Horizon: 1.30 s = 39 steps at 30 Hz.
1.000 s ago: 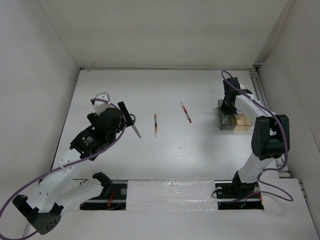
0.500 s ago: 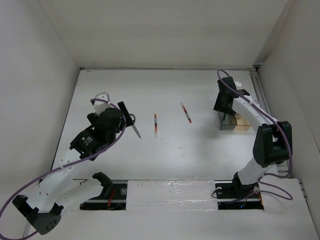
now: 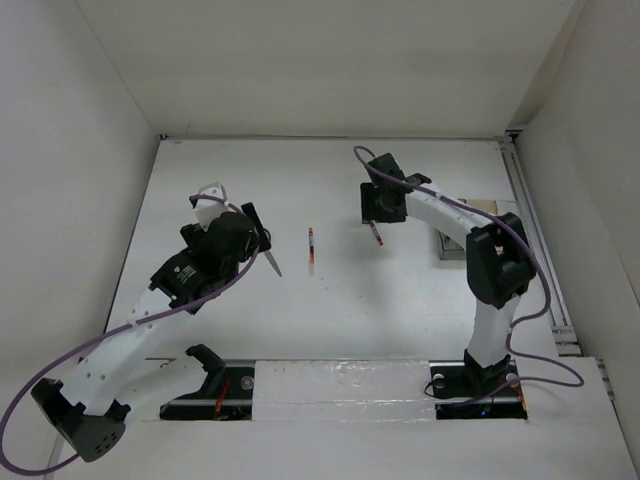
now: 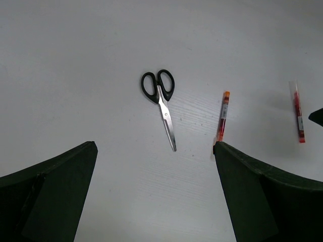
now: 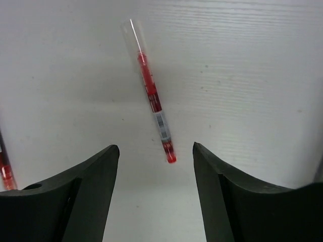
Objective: Sort the stationery into containers
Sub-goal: Pick up the pen from the center of the board.
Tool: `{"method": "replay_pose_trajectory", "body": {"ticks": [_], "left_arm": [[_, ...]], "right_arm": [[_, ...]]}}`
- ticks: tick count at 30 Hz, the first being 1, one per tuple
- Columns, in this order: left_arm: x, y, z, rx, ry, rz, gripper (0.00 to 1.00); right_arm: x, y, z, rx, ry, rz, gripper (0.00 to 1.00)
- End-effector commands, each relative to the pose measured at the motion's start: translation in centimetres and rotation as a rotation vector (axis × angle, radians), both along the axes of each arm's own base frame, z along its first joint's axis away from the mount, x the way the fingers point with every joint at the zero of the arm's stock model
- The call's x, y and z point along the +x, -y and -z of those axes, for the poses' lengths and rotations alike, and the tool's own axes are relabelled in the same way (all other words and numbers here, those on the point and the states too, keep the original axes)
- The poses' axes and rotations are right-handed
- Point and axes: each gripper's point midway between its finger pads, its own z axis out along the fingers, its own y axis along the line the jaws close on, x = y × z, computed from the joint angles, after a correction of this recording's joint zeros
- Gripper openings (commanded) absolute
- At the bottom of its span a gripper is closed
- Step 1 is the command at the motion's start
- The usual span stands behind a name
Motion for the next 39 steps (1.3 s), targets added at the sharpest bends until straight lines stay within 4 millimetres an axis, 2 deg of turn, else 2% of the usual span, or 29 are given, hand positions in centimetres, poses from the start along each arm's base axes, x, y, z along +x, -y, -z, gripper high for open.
{"method": "replay_pose_trajectory", "body": {"ticks": [1,2,3,4,6,7,8,11,15,16,18,21,23,24,25,27,28,29,30,31,32,33,34,36,37,38,39], "left_arm": [[0.6,0.3,0.6,0.017,-0.023,-0.015,1.00],[0.5,0.7,0.7,0.005,-0.033,0.003,1.00],[0.8,0.8,0.9,0.017,-0.037,0.009,1.00],[0.8,1.1,1.2,0.015,-0.050,0.019,1.00],[1.0,1.4,1.3,0.022,-0.060,0.032,1.00],[1.1,1.5,1.6,0.029,-0.070,0.032,1.00],[1.1,1.7,2.0,0.038,-0.085,0.045,1.00],[1.3,2.1,2.1,0.032,-0.090,0.054,1.00],[1.3,2.1,2.1,0.032,-0.090,0.054,1.00],[1.3,2.1,2.1,0.032,-0.090,0.054,1.00],[1.2,1.9,1.8,0.031,-0.078,0.048,1.00],[1.2,1.9,1.8,0.023,-0.077,0.043,1.00],[1.3,1.8,1.8,0.027,-0.073,0.036,1.00],[1.2,1.7,1.9,0.025,-0.079,0.031,1.00],[1.2,1.7,1.9,0.025,-0.079,0.031,1.00],[1.2,1.8,2.1,0.031,-0.087,0.031,1.00],[1.2,1.8,2.1,0.031,-0.087,0.031,1.00],[1.2,1.8,2.1,0.031,-0.087,0.031,1.00],[1.2,1.8,2.1,0.031,-0.087,0.031,1.00],[1.2,1.8,2.1,0.031,-0.087,0.031,1.00],[1.3,1.6,2.1,0.036,-0.082,0.023,1.00],[1.2,1.5,1.8,0.031,-0.075,0.023,1.00],[1.2,1.5,1.8,0.031,-0.075,0.023,1.00],[1.1,1.4,1.5,0.031,-0.066,0.028,1.00],[1.1,1.4,1.5,0.031,-0.066,0.028,1.00],[1.0,1.3,1.3,0.026,-0.059,0.028,1.00],[0.9,1.2,1.5,0.026,-0.059,0.028,1.00]], "right_arm": [[1.9,-2.3,0.4,0.019,0.007,-0.063,0.66],[1.9,-2.4,0.9,0.015,-0.017,-0.067,0.66],[2.9,-3.0,0.5,0.024,0.000,-0.068,0.66],[3.0,-3.0,2.1,0.007,-0.035,-0.067,0.66],[3.5,-3.3,3.3,-0.014,-0.066,-0.075,0.66],[4.0,-3.0,2.9,-0.009,-0.055,-0.066,0.66],[3.8,-2.9,4.2,-0.029,-0.084,-0.074,0.66],[3.9,-2.5,5.1,-0.066,-0.111,-0.062,0.58],[2.8,-1.7,6.7,-0.098,-0.157,-0.057,0.41],[2.6,-1.6,7.0,-0.102,-0.165,-0.057,0.31],[1.9,-1.2,7.8,-0.113,-0.189,-0.058,0.21],[0.8,-0.9,9.0,-0.118,-0.222,-0.063,0.00],[1.7,-1.1,7.1,-0.070,-0.154,-0.061,0.00],[1.1,-1.5,6.9,-0.035,-0.155,-0.079,0.00],[1.3,-2.1,3.9,0.017,-0.093,-0.093,0.00],[1.8,-2.1,0.9,0.091,-0.023,-0.087,0.00],[1.3,-1.9,-1.9,0.120,0.028,-0.081,0.00],[1.5,-0.8,-3.1,0.141,0.049,-0.041,0.00],[1.4,-0.7,-4.3,0.161,0.079,-0.034,0.00],[1.1,0.9,-4.5,0.159,0.082,0.011,0.00],[1.0,1.9,-6.3,0.182,0.126,0.034,0.00],[0.9,2.9,-6.4,0.181,0.128,0.053,0.00],[1.3,4.8,-6.4,0.186,0.137,0.106,0.00],[0.9,7.6,-4.8,0.175,0.101,0.176,0.00],[1.0,8.7,-4.7,0.190,0.104,0.208,0.00],[0.7,10.7,-3.3,0.196,0.077,0.251,0.00],[1.0,12.2,-3.9,0.224,0.107,0.279,0.00]]}}
